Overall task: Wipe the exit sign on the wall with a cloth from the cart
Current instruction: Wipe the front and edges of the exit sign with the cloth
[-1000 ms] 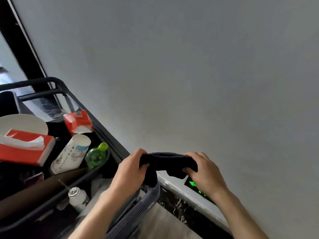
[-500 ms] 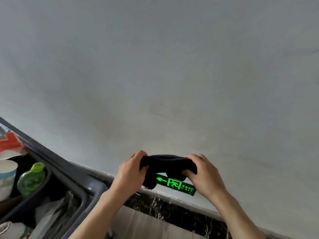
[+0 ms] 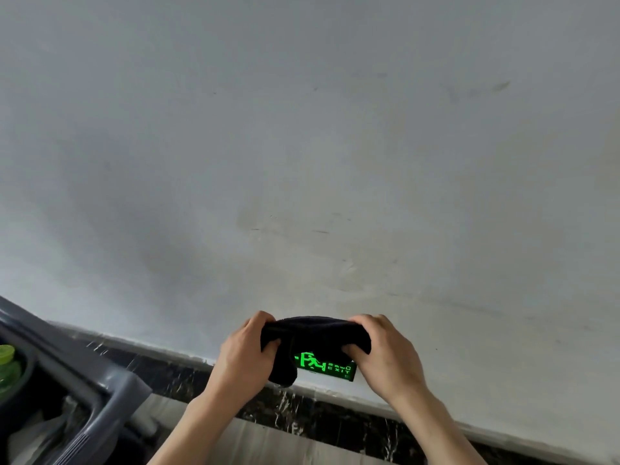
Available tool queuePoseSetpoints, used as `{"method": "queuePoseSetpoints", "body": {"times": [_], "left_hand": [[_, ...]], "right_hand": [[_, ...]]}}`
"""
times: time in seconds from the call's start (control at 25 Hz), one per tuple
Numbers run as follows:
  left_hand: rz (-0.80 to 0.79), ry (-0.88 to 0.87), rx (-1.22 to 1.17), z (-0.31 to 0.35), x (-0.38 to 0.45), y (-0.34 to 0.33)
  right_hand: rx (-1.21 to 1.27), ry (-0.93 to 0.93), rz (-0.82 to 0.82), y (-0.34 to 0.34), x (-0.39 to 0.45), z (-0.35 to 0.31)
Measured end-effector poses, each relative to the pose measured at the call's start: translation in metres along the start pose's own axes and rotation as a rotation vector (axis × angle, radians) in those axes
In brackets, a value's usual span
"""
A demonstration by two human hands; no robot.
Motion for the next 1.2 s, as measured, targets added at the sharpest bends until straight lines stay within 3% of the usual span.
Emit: {"method": "queuePoseSetpoints", "body": {"times": [0.68,1.2], "left_hand": [[-0.014,0.075,-0.072,-0.081,0.021,-0.053],[0.054,0.052,-0.095,-0.232,0.058,-0.247]], "right_hand": [[-0.031,-0.162,0.052,-0.085,0.023,0.017],[0.019,-0.196,0.112,-0.276,0.101,0.166]]}}
Point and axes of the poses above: each hand's wrist, its own x-axis towards the middle knuckle, its own y-axis out of the back of the hand, z = x × y, the point moved 6 cm from there along x, towards the middle knuckle, and after that the axes turned 9 degrees about -y, right-handed, at the moved point
